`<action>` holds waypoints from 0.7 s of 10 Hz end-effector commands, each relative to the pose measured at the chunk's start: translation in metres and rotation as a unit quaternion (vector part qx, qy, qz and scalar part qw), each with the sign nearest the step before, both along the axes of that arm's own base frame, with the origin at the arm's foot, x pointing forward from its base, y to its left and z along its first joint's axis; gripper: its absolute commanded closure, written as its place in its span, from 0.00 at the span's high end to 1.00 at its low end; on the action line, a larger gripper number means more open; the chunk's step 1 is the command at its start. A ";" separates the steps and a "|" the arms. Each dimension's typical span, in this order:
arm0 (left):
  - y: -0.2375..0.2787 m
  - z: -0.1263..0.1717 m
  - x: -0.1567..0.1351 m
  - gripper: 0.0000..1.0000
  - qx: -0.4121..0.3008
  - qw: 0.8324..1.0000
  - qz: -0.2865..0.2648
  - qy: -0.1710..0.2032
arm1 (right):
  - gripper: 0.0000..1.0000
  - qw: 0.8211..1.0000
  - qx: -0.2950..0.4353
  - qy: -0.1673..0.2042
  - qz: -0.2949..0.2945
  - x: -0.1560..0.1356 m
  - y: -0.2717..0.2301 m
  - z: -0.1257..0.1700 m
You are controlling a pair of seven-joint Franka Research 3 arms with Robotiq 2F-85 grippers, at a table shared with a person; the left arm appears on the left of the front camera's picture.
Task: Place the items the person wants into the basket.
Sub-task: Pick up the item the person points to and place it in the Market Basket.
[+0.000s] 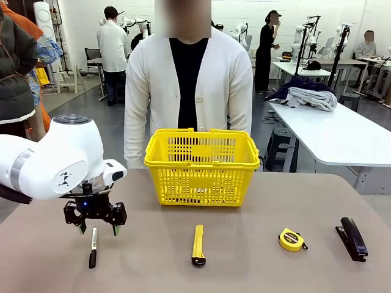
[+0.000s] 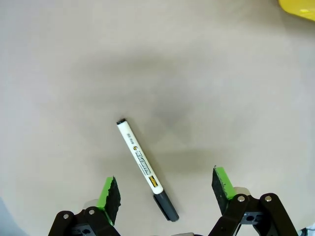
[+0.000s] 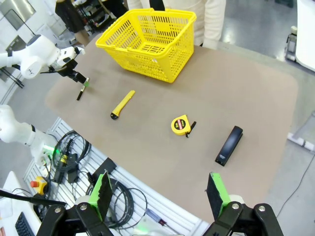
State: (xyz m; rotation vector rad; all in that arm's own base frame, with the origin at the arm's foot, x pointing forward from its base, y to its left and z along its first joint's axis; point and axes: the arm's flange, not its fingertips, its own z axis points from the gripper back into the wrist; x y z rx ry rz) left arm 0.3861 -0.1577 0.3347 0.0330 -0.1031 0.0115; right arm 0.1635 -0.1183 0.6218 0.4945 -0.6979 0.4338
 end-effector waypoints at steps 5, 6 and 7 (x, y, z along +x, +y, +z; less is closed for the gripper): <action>0.054 -0.038 -0.067 0.97 -0.041 0.998 0.042 0.019 | 1.00 1.000 0.005 -0.003 0.011 0.001 0.001 -0.001; 0.055 -0.038 -0.068 0.97 -0.043 0.998 0.045 0.022 | 1.00 1.000 0.005 -0.003 0.011 0.001 0.001 -0.001; 0.056 -0.038 -0.068 0.97 -0.047 0.997 0.050 0.033 | 1.00 1.000 0.005 -0.003 0.011 0.001 0.001 -0.001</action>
